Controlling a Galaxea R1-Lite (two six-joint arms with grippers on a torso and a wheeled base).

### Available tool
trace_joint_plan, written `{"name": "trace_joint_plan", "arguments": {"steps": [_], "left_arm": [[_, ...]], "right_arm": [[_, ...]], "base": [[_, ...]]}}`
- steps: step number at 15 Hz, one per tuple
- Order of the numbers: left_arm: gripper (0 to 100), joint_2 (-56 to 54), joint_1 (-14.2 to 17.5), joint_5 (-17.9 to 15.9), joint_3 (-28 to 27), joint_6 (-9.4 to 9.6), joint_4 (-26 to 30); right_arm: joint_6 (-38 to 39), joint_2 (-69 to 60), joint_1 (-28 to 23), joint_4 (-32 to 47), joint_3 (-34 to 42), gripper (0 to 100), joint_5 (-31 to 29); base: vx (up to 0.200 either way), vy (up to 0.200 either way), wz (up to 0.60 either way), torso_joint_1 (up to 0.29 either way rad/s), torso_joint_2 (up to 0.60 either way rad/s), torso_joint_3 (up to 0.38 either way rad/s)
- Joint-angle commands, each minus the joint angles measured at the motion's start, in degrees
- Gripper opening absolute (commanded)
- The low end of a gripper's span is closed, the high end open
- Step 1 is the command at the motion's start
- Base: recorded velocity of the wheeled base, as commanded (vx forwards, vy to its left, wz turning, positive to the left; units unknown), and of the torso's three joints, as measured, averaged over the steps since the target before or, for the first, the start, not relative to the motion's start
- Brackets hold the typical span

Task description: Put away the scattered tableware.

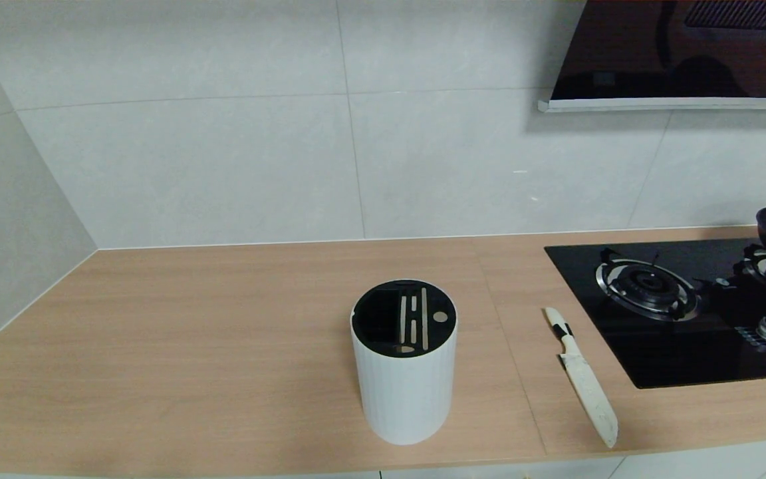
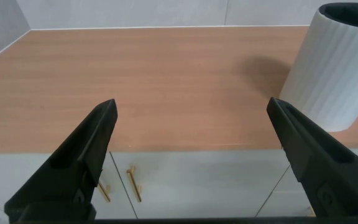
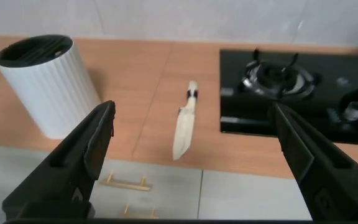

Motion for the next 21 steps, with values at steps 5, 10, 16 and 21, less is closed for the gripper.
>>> {"name": "trace_joint_plan", "arguments": {"steps": [5,10,16,21], "left_arm": [[100,0.1,0.0,0.1,0.0,-0.02,0.0],[100,0.1,0.0,0.0,0.0,-0.02,0.0],[100,0.1,0.0,0.1,0.0,-0.1,0.0],[100,0.1,0.0,0.1,0.0,-0.1,0.0]], "right_arm": [[0.9,32.5,4.0,-11.2,-8.9,100,-1.6],[0.9,47.2,9.8,-15.4,-15.8,100,-5.2],[0.1,65.2,10.7,-28.9,-17.0,100,-7.0],[0.2,74.6,10.7,-34.9,-15.9,100,-10.5]], "base": [[0.0,0.0,0.0,0.0,0.0,0.0],[0.0,0.0,0.0,0.0,0.0,0.0],[0.0,0.0,0.0,0.0,0.0,0.0],[0.0,0.0,0.0,0.0,0.0,0.0]]}}
